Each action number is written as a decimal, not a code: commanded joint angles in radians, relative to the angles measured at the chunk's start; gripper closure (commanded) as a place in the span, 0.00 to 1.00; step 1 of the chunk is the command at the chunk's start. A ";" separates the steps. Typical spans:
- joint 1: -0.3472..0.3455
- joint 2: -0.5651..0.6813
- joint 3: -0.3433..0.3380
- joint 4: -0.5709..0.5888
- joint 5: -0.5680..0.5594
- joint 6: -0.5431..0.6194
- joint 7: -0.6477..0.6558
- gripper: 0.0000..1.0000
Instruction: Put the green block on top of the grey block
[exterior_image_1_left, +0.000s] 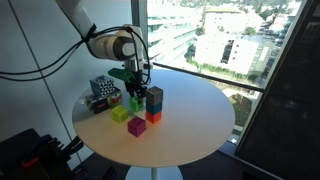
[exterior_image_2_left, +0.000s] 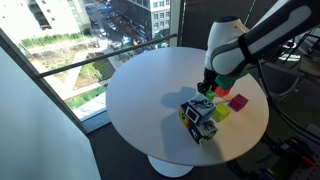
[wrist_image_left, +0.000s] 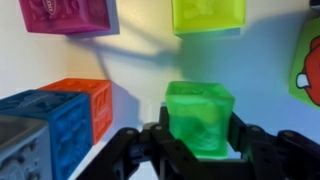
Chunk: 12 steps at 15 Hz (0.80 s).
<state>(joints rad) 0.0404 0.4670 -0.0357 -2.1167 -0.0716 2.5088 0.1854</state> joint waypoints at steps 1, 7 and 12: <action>0.012 -0.045 -0.014 0.014 -0.006 -0.066 0.005 0.71; 0.012 -0.091 -0.022 0.036 -0.025 -0.175 0.012 0.71; 0.006 -0.134 -0.022 0.046 -0.034 -0.226 0.010 0.71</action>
<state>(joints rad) 0.0404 0.3710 -0.0492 -2.0824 -0.0810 2.3364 0.1854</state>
